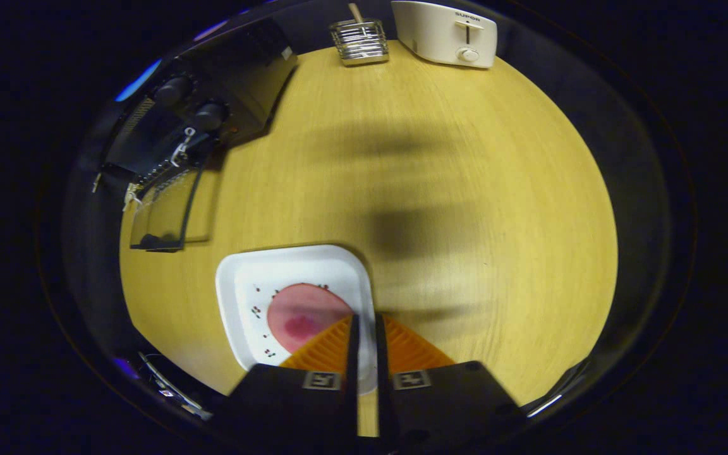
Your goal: Open the toaster oven, put the food inside, and close the toaster oven door.
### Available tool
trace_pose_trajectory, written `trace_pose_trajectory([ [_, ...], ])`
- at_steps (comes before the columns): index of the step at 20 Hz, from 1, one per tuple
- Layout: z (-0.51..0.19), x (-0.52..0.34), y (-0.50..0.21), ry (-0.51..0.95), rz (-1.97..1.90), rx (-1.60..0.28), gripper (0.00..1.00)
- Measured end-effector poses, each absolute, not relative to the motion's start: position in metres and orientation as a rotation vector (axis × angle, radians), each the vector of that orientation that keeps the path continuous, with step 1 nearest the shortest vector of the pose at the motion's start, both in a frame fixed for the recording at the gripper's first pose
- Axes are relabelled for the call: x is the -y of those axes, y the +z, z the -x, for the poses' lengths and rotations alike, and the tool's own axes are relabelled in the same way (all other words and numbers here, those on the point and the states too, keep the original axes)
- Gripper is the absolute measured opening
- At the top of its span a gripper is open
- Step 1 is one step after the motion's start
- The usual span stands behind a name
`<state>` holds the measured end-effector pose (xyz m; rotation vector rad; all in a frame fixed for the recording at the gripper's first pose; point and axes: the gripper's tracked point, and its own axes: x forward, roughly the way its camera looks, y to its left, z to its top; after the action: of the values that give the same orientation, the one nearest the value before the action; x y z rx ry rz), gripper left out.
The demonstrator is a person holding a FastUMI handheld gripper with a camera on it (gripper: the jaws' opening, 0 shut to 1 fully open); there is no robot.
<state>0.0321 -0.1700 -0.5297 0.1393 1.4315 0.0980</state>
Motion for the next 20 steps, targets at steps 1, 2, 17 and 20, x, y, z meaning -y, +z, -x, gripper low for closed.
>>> trace_pose_trajectory([
  [1,-0.030,0.167,-0.535,0.115,-0.139,-1.428,0.16],
  [2,-0.029,0.165,-0.534,0.131,-0.155,-1.427,0.09],
  [17,0.003,0.146,-0.511,0.073,-0.798,-1.345,0.05],
  [20,0.001,0.140,-0.497,0.056,-0.842,-1.309,0.05],
])
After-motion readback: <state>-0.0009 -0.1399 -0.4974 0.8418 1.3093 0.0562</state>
